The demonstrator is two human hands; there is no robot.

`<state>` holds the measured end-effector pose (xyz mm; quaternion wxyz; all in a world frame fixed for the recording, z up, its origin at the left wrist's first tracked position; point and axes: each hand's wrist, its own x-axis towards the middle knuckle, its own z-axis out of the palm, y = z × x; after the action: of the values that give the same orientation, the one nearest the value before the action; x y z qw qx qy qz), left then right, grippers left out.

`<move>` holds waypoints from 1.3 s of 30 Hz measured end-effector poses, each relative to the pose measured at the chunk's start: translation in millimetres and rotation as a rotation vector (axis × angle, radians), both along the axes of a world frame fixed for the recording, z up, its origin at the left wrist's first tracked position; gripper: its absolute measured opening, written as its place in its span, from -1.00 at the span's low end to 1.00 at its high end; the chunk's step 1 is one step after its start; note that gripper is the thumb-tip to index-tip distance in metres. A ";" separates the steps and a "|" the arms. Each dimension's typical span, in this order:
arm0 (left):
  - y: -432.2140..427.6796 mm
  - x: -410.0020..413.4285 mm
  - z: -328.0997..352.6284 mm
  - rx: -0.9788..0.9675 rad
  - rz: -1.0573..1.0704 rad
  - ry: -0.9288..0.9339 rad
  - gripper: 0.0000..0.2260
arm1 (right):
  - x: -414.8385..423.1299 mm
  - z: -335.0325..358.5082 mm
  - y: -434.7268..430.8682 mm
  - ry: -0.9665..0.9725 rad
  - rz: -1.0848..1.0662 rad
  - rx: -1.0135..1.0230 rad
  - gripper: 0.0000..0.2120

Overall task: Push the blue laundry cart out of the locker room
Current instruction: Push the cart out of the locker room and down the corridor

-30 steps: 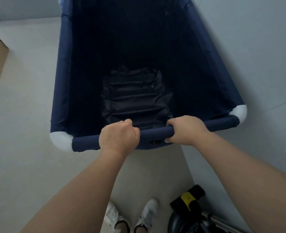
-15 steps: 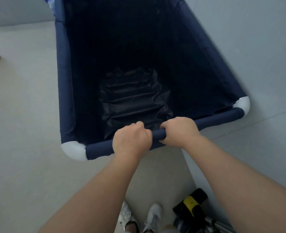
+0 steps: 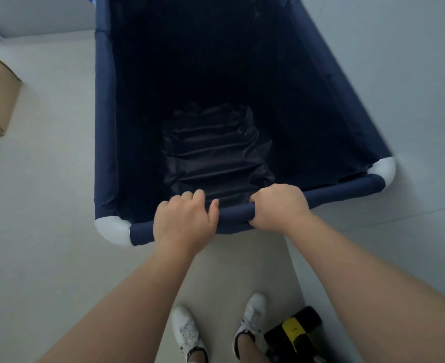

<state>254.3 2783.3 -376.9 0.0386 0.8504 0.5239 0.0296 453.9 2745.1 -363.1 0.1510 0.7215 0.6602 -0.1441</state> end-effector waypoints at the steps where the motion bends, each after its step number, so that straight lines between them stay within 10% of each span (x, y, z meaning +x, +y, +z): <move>1: 1.0 -1.9 -0.9 -0.001 0.019 0.012 -0.57 | 0.5 -0.2 0.8 0.013 0.010 -0.004 -0.80; 9: 7.0 3.5 1.2 -0.073 0.081 0.020 -0.45 | 16.1 5.4 7.0 0.212 0.035 -0.050 -0.07; 39: 42.5 12.4 7.3 -0.063 0.017 0.098 -0.47 | 46.7 -1.8 32.4 0.107 -0.021 0.102 -0.14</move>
<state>266.7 2825.8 -369.6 0.0393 0.8448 0.5330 -0.0281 500.6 2777.6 -364.9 0.0772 0.7266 0.6660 -0.1502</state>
